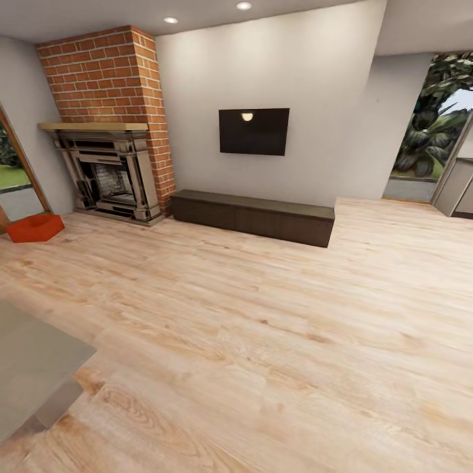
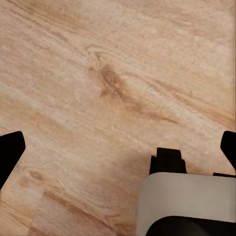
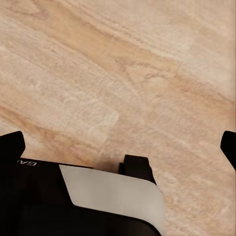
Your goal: Move the two storage containers from the living room to the garage. In the garage, place one container on the floor and stack the other container on top of it (either order is fine).
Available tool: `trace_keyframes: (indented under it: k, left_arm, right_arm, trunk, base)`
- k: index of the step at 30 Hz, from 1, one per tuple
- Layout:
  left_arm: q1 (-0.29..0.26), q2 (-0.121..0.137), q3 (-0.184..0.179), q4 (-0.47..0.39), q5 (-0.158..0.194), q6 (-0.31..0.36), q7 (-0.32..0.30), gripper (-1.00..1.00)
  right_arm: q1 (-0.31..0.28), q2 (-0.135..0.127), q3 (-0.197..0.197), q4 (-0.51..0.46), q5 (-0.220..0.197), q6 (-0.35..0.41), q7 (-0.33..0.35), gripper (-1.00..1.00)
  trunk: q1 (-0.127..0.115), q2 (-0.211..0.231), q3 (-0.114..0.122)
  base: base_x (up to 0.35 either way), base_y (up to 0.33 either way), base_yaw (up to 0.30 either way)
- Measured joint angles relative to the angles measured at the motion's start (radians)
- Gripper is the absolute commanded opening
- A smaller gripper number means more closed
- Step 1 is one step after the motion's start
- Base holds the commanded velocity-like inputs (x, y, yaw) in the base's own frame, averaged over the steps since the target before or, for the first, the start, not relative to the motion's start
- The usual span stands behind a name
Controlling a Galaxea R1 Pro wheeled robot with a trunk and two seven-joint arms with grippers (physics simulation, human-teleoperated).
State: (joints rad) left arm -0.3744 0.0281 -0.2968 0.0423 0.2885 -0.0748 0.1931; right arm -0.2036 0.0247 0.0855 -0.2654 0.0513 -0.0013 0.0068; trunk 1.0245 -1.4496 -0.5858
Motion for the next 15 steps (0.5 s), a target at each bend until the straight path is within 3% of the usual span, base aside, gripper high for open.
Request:
trace_keyframes:
  k: [15]
  left_arm:
    - [0.0, 0.0, 0.0, 0.0, -0.001, 0.0, 0.0, 1.0]
  right_arm:
    - [0.0, 0.0, 0.0, 0.001, 0.0, 0.001, -0.001, 1.0]
  trunk:
    - [0.0, 0.0, 0.0]
  base:
    - [0.338, 0.0, 0.0]
